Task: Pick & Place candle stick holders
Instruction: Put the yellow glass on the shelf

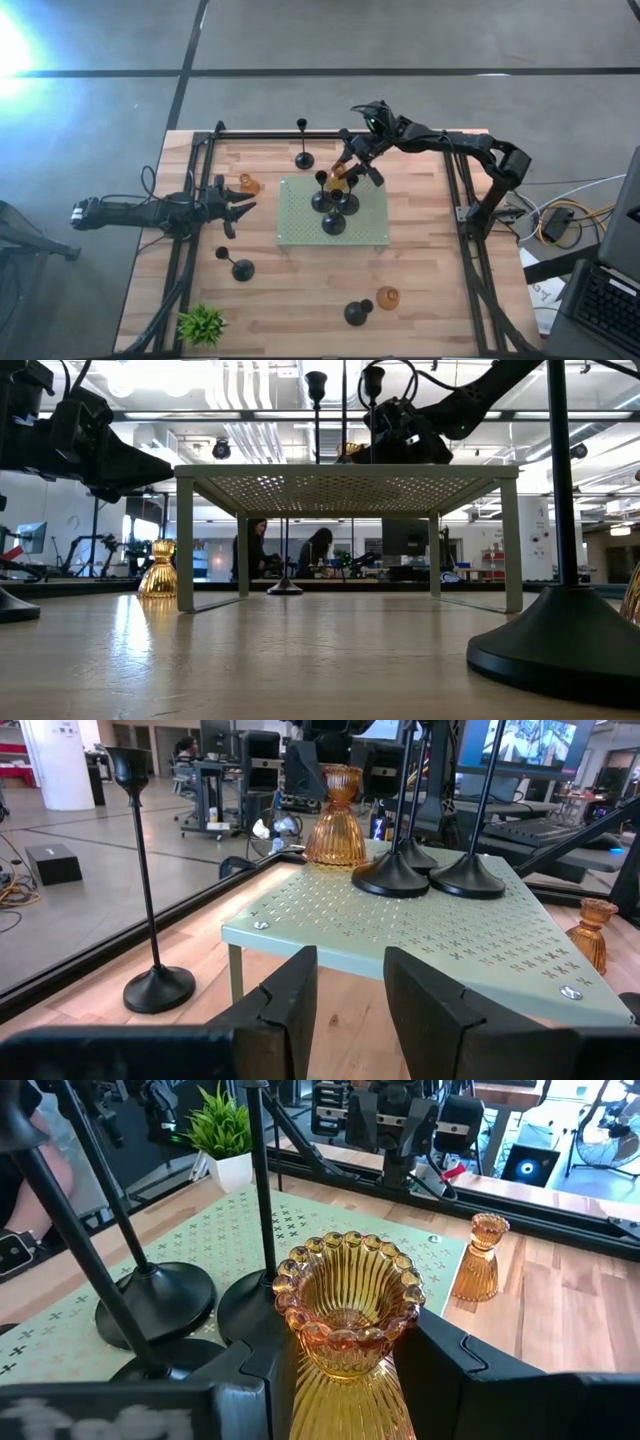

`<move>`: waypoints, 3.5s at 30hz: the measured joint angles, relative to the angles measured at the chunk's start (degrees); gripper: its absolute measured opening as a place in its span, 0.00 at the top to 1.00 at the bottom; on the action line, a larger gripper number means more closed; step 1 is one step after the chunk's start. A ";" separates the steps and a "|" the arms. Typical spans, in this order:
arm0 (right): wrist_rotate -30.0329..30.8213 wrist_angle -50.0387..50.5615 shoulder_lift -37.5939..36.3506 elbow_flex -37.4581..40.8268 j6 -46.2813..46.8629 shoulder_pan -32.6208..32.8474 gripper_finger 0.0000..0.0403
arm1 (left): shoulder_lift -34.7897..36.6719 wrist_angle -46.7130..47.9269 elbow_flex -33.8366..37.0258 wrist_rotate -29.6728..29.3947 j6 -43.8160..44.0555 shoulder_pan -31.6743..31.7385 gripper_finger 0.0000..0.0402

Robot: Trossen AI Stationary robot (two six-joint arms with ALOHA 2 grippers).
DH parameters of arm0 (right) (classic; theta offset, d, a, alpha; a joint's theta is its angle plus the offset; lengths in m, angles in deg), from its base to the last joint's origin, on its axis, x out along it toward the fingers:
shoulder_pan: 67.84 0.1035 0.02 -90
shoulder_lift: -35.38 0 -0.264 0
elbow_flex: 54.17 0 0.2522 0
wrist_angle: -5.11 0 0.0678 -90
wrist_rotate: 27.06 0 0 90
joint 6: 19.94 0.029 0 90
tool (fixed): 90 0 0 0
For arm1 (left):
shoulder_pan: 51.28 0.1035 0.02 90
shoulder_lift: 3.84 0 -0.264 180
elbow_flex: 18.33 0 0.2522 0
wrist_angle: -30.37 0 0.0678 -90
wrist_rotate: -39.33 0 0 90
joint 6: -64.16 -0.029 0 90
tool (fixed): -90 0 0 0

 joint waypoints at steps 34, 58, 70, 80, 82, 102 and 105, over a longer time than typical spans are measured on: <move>5.12 -1.01 -0.94 0.00 6.50 0.34 0.45 | 0.00 0.00 0.00 0.00 0.00 0.02 0.70; 8.64 6.67 -7.83 0.00 4.52 0.65 0.36 | -0.01 0.00 0.00 0.00 0.00 0.00 0.70; 18.11 19.47 -16.04 0.00 3.07 -0.89 0.37 | -0.01 0.00 0.00 -0.01 0.00 0.04 0.70; 25.69 36.06 -26.67 0.78 9.48 -0.80 0.47 | -0.02 0.00 0.00 0.00 0.00 0.02 0.70; 25.73 38.01 -28.98 2.10 12.34 -0.80 0.49 | 0.00 0.00 0.00 0.00 0.00 0.02 0.70; 41.01 33.17 -61.06 24.58 49.37 20.16 0.63 | -0.02 0.00 0.00 0.00 0.00 0.00 0.70; 43.86 29.02 -61.99 28.37 53.63 27.24 0.65 | -0.02 0.01 0.00 0.00 0.00 0.00 0.70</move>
